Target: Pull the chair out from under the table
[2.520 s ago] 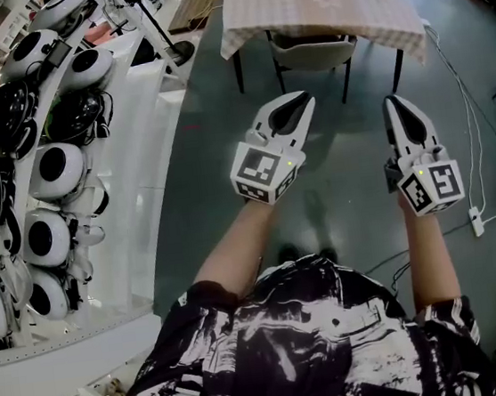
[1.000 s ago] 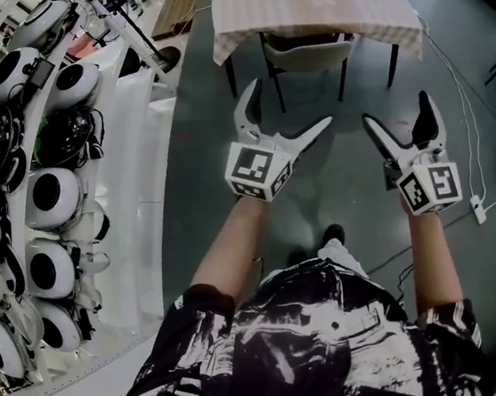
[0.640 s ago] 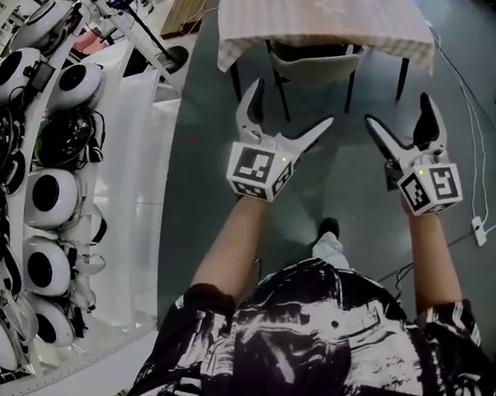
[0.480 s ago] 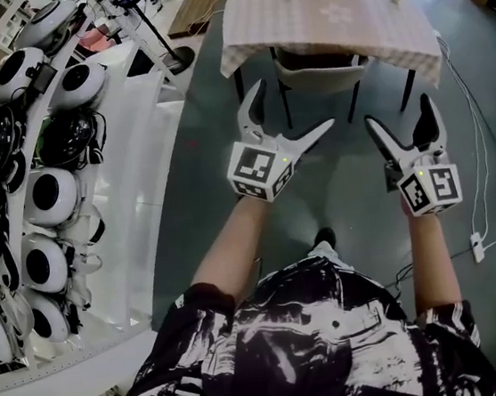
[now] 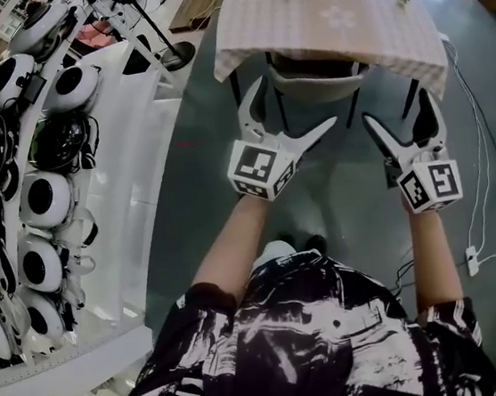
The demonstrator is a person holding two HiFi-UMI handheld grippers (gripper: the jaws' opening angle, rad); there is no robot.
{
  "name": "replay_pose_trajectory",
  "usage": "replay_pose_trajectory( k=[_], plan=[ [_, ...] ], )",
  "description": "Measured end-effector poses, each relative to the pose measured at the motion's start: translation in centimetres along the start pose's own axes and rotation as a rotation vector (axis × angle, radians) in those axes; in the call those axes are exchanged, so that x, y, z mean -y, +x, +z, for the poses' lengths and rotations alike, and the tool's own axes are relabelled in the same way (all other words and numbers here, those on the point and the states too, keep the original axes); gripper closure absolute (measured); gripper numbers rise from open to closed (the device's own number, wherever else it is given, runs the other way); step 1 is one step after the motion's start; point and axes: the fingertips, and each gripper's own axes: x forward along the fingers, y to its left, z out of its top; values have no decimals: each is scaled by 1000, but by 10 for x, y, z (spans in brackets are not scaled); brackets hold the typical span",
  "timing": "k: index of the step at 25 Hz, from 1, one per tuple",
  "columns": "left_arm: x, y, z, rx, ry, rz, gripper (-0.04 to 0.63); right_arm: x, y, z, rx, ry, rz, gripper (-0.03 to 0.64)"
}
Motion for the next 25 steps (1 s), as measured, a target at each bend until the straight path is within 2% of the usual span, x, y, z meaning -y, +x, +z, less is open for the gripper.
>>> replay_pose_trajectory(
  k=[6, 12, 19, 25],
  plan=[
    [-9, 34, -19, -7, -6, -21, 25, 27, 18, -13, -6, -4, -9, 41],
    [-42, 85, -39, 1, -26, -51, 25, 60, 60, -28, -15, -24, -42, 41],
    [-104, 151, -71, -25, -53, -88, 25, 98, 137, -61, -62, -19, -64, 41],
    [-177, 206, -97, -53, -87, -130, 25, 125, 224, -90, -93, 0, -95, 41]
  ],
)
